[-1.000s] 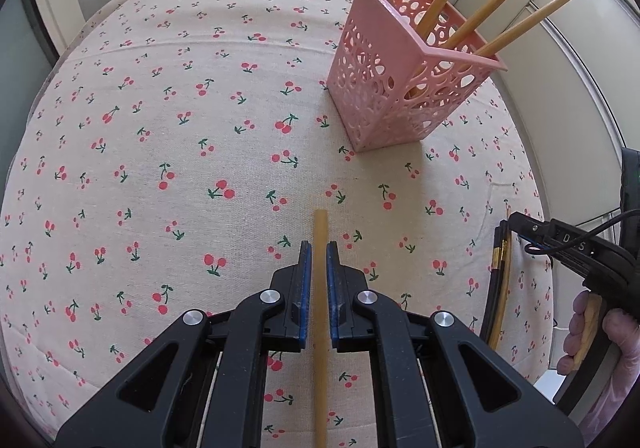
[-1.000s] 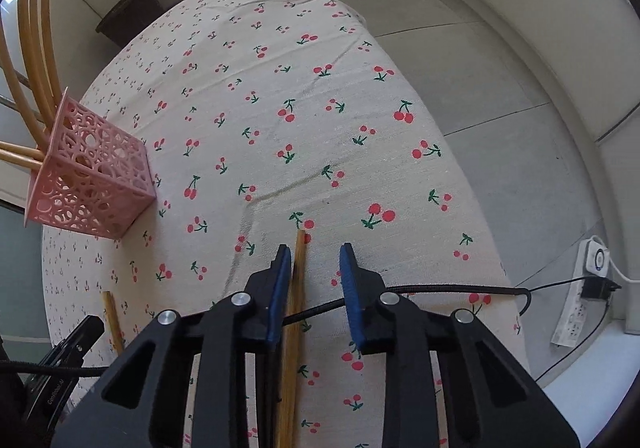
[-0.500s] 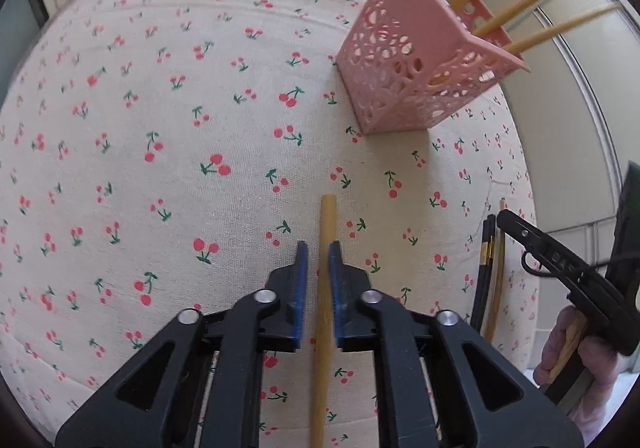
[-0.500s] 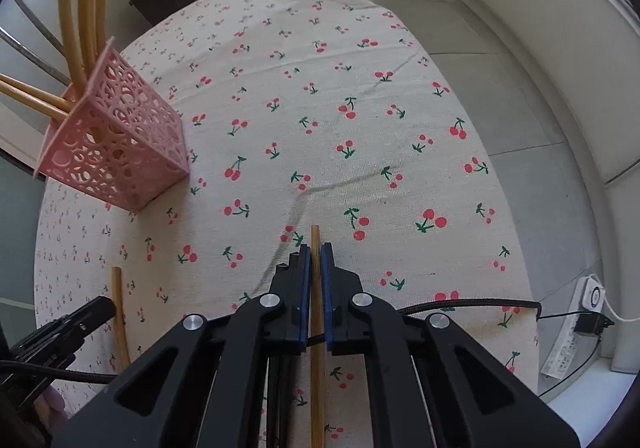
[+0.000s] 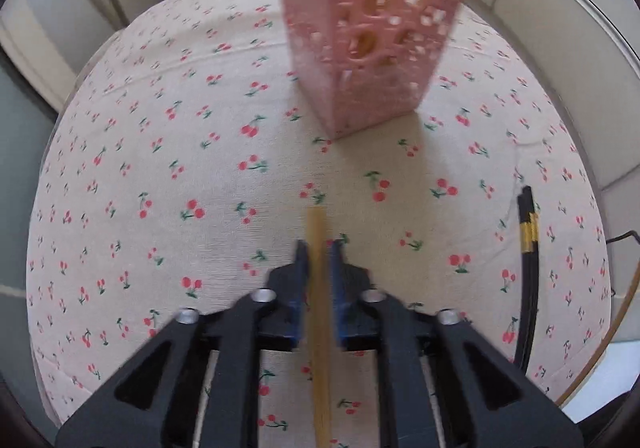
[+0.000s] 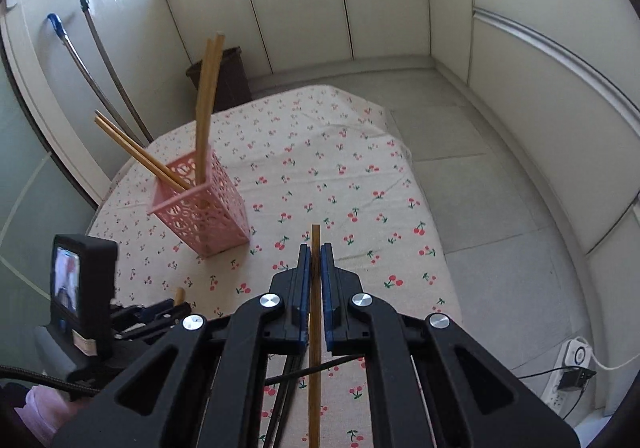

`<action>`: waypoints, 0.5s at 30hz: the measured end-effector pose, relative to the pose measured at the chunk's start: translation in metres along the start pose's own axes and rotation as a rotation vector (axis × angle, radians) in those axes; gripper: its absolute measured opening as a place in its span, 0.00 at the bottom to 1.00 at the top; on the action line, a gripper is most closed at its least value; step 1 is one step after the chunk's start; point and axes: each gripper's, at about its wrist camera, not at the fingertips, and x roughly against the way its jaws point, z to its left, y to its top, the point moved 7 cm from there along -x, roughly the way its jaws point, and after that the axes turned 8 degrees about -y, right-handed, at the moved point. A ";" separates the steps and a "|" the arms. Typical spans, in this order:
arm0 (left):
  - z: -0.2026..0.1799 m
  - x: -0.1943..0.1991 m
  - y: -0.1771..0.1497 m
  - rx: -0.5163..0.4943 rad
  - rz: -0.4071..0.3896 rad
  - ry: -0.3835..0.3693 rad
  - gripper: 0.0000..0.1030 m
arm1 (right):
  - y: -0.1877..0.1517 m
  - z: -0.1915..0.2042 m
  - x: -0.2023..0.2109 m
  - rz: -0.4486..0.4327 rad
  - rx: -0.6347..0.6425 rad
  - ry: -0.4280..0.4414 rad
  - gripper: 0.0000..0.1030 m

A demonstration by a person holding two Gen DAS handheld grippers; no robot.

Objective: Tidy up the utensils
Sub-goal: 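Carry both held chopsticks up over the pink holder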

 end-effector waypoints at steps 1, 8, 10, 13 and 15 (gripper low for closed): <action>-0.001 0.000 0.000 0.002 -0.009 -0.007 0.07 | 0.002 0.000 0.007 -0.024 0.005 0.008 0.05; 0.023 0.056 0.009 0.112 -0.163 -0.192 0.06 | 0.013 0.001 0.048 -0.125 -0.011 0.084 0.05; 0.029 0.081 0.008 0.121 -0.215 -0.217 0.06 | 0.011 0.002 0.054 -0.132 -0.020 0.097 0.05; 0.037 0.110 0.006 0.150 -0.283 -0.249 0.06 | 0.004 0.009 0.065 -0.143 -0.015 0.114 0.05; 0.040 0.125 0.001 0.162 -0.316 -0.257 0.06 | 0.001 0.014 0.073 -0.151 -0.006 0.128 0.05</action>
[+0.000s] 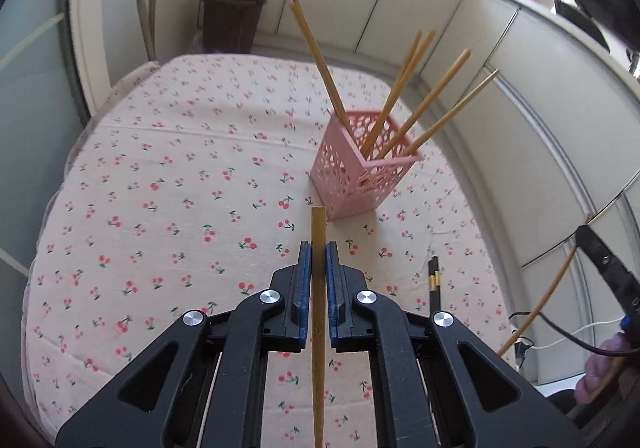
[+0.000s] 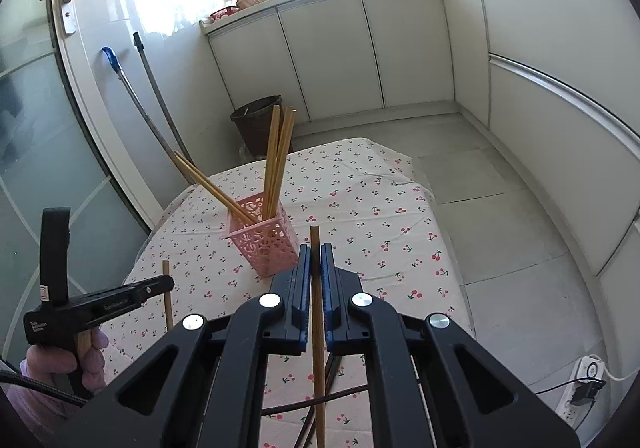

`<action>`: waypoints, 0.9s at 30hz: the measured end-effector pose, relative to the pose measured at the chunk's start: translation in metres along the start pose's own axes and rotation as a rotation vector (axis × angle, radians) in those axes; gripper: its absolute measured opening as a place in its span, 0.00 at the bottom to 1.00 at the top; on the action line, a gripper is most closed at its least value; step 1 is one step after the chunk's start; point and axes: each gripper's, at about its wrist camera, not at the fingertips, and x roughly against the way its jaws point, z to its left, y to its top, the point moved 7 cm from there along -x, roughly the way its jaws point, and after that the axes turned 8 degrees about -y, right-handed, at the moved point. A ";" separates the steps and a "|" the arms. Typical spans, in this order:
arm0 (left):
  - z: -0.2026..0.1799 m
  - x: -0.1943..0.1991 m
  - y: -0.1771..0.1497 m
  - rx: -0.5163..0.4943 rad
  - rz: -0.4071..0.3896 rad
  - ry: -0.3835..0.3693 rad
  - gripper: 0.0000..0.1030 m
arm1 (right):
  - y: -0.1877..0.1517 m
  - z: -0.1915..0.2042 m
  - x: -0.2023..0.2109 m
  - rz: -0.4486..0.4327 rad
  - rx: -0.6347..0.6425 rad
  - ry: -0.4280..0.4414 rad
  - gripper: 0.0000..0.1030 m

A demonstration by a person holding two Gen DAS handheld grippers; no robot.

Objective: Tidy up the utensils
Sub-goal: 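Carry both held chopsticks up over the pink holder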

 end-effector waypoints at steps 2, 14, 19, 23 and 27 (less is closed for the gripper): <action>-0.004 0.017 -0.004 0.005 -0.028 -0.007 0.06 | -0.003 0.003 0.007 0.001 -0.004 0.018 0.05; -0.026 0.117 0.025 -0.060 -0.247 0.012 0.06 | 0.023 0.012 0.060 -0.047 -0.029 0.098 0.05; -0.053 0.143 0.080 -0.119 -0.342 0.002 0.06 | 0.059 0.015 0.069 -0.081 -0.051 0.121 0.05; -0.076 0.149 0.125 -0.137 -0.405 -0.020 0.06 | 0.093 0.015 0.074 -0.111 -0.079 0.144 0.05; -0.089 0.136 0.161 -0.127 -0.442 -0.028 0.06 | 0.119 0.019 0.076 -0.138 -0.084 0.150 0.05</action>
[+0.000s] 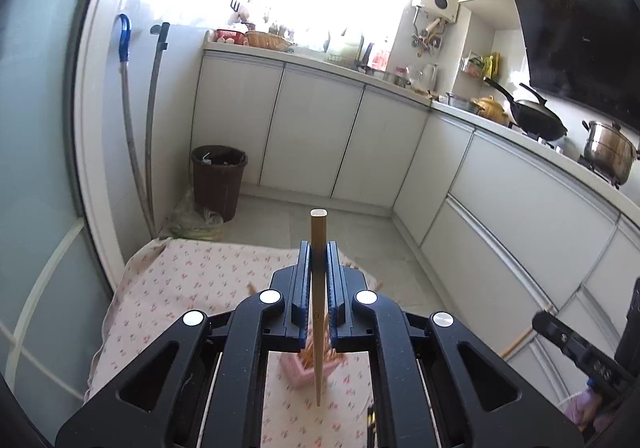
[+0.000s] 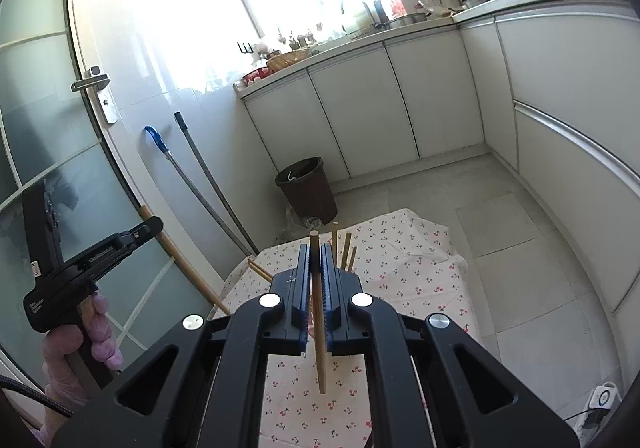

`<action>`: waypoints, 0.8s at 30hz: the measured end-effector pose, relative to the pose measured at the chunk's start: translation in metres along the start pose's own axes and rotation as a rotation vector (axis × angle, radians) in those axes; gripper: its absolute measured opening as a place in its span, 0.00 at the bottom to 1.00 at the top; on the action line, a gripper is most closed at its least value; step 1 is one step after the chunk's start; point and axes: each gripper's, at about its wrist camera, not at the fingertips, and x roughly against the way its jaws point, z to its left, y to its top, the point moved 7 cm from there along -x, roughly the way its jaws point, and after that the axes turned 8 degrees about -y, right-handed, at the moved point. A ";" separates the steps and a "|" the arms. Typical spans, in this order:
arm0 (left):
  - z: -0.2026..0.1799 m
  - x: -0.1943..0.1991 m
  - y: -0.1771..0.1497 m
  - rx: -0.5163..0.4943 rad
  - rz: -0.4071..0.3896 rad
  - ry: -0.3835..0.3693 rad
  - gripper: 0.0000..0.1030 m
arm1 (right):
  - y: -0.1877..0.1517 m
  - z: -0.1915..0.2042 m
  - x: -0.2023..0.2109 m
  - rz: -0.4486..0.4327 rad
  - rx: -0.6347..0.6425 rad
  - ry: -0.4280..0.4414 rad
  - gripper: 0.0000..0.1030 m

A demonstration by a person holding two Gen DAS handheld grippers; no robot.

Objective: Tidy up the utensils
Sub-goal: 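Carry both held chopsticks up over the pink holder, then open the left gripper over the pink holder while the right gripper releases its chopstick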

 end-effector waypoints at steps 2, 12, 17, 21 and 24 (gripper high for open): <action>0.001 -0.019 0.006 0.009 -0.011 0.018 0.06 | 0.010 0.002 -0.004 -0.007 0.002 -0.002 0.05; 0.030 -0.101 -0.024 0.087 0.075 0.033 0.09 | 0.037 0.010 -0.041 -0.003 0.007 -0.026 0.05; 0.049 -0.056 -0.018 0.153 -0.033 0.037 0.18 | 0.044 0.025 -0.058 -0.003 0.029 -0.029 0.05; 0.064 -0.036 -0.012 0.190 -0.078 0.043 0.28 | 0.050 0.039 -0.073 -0.013 0.048 -0.038 0.05; 0.075 -0.036 -0.011 0.200 -0.073 0.050 0.29 | 0.054 0.049 -0.087 -0.015 0.063 -0.051 0.05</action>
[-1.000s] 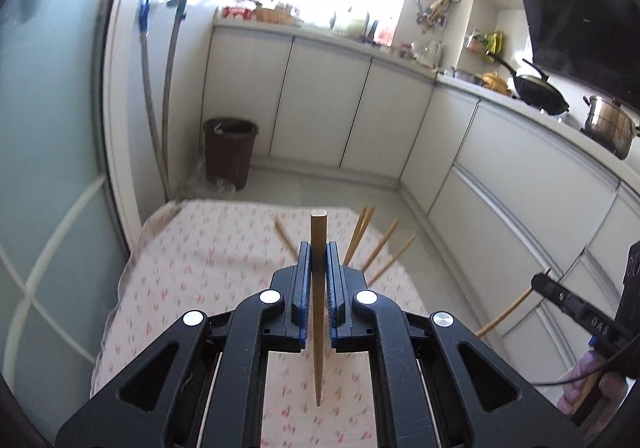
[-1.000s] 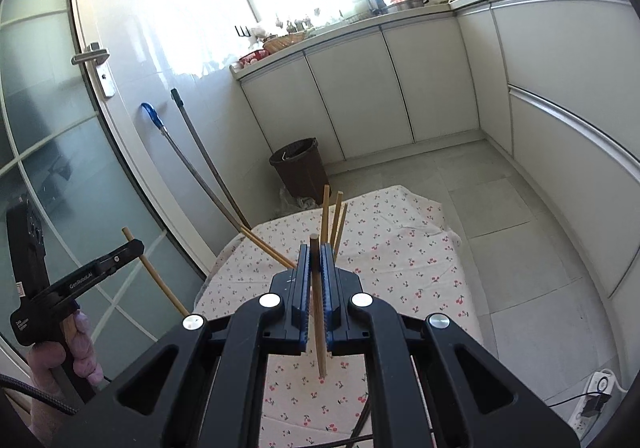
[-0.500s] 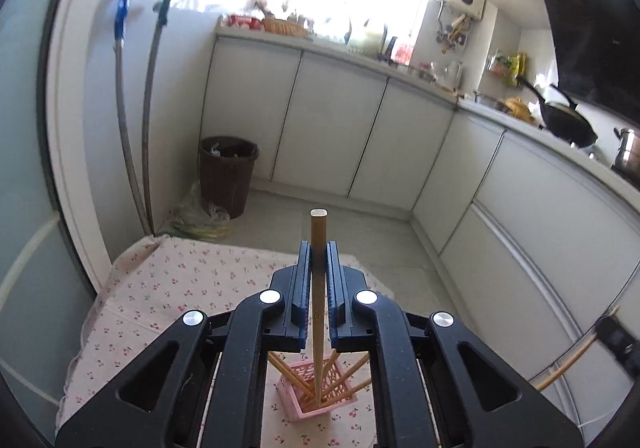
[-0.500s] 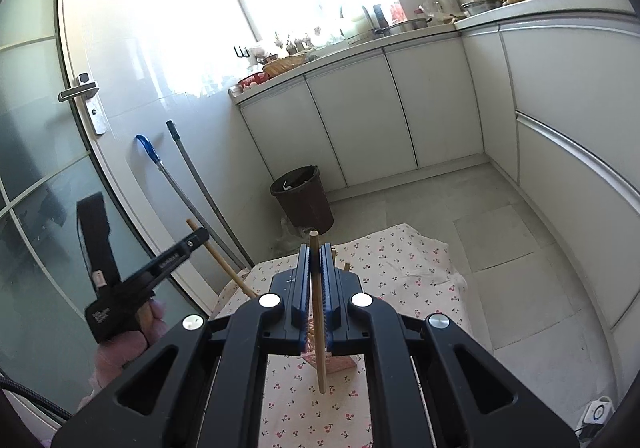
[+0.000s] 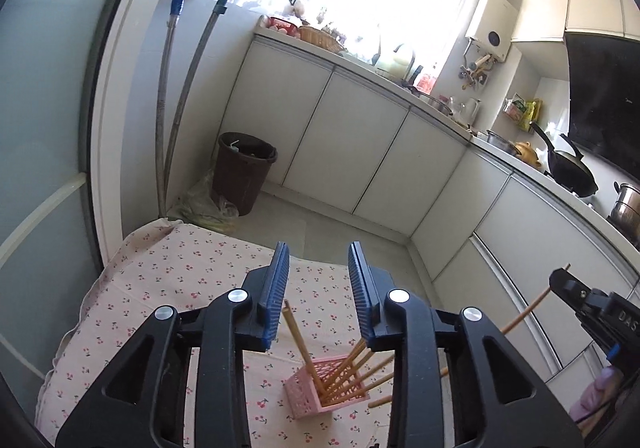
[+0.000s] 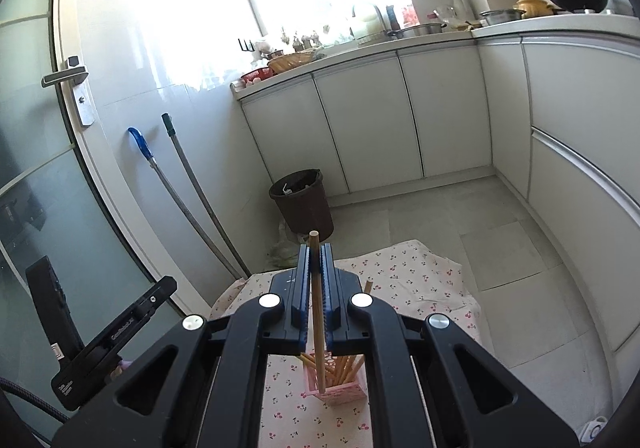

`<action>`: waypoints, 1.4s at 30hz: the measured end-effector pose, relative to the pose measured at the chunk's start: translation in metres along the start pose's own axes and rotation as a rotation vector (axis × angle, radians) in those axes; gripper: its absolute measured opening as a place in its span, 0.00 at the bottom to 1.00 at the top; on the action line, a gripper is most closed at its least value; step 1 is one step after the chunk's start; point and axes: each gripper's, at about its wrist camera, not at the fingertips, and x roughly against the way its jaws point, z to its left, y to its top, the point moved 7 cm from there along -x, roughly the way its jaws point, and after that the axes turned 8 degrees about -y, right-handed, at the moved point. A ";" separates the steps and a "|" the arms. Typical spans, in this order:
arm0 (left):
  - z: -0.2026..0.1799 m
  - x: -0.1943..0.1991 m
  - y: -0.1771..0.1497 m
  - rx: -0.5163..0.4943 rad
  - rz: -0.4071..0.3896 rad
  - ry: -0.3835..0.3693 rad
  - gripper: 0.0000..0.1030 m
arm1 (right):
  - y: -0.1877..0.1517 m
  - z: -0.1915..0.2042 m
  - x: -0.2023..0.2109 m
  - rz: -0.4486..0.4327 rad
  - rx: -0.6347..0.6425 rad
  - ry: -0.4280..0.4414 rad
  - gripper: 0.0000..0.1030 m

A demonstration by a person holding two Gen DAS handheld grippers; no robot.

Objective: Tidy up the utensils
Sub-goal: 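Open the left gripper over the pink holder while the right gripper releases its chopstick, then withdraw both open grippers from the pink holder toward the black chopsticks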

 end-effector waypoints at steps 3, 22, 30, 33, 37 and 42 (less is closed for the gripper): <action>0.016 -0.008 -0.004 0.036 0.032 0.011 0.29 | 0.001 0.009 -0.016 0.011 0.018 -0.013 0.05; -0.003 -0.016 -0.027 -0.024 0.126 -0.006 0.53 | -0.052 0.028 -0.048 0.045 0.104 -0.107 0.41; -0.017 -0.017 -0.065 -0.159 0.191 0.090 0.78 | -0.085 -0.006 -0.011 0.028 0.171 -0.275 0.66; -0.021 -0.023 -0.090 -0.212 0.266 0.110 0.84 | -0.099 -0.023 -0.001 0.017 0.195 -0.363 0.74; -0.021 -0.027 -0.123 -0.248 0.334 0.133 0.89 | -0.118 -0.046 0.008 0.038 0.192 -0.434 0.81; -0.027 -0.031 -0.157 -0.293 0.420 0.137 0.93 | -0.141 -0.066 0.010 0.089 0.198 -0.455 0.90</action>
